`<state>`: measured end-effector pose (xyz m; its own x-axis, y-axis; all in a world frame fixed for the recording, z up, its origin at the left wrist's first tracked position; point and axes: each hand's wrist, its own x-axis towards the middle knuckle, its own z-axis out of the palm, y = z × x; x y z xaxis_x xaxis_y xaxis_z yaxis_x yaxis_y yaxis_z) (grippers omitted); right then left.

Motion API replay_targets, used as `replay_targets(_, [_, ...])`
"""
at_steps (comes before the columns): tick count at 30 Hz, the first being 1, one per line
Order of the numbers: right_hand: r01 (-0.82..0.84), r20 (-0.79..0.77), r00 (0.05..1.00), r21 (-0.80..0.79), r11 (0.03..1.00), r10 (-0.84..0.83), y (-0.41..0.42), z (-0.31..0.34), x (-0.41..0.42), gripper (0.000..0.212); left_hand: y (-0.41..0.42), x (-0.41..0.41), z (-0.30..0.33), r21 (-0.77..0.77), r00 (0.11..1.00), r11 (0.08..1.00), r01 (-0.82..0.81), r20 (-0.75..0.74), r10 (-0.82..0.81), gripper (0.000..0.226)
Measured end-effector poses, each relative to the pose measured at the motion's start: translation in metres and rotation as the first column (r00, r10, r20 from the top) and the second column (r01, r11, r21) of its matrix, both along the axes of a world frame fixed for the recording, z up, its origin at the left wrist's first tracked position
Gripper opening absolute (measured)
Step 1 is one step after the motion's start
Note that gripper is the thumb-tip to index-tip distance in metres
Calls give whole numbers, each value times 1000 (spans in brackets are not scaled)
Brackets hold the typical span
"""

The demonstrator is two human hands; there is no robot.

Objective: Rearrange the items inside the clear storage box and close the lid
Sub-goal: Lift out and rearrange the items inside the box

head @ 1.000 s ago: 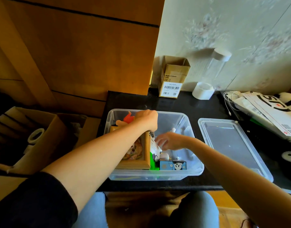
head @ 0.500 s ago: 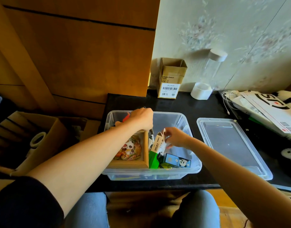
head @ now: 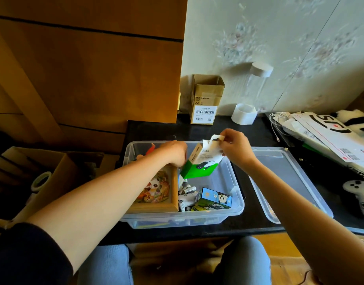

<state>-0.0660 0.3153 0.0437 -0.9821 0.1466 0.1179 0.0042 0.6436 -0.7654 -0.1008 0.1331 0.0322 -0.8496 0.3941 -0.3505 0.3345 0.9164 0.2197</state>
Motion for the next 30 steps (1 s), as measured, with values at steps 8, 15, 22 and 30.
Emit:
replay_targets(8, [268,-104,957,-49,962,-271,10,2,2,18,7,9,-4,51,871,947,317,380,-312,26])
replay_targets(15, [341,-133,931,-15,940,-340,4,0,2,16,4,-3,12,323,950,941,103,248,-189,49])
replay_targets(22, [171,-125,977,-23,985,-172,-11,-5,-9,15,-1,-8,14,578,988,814,-67,-73,133,20])
replay_targets(30, [-115,-40,989,406,907,143,0,-18,-7,43,4,-12,-2,522,973,840,-152,-72,220,26])
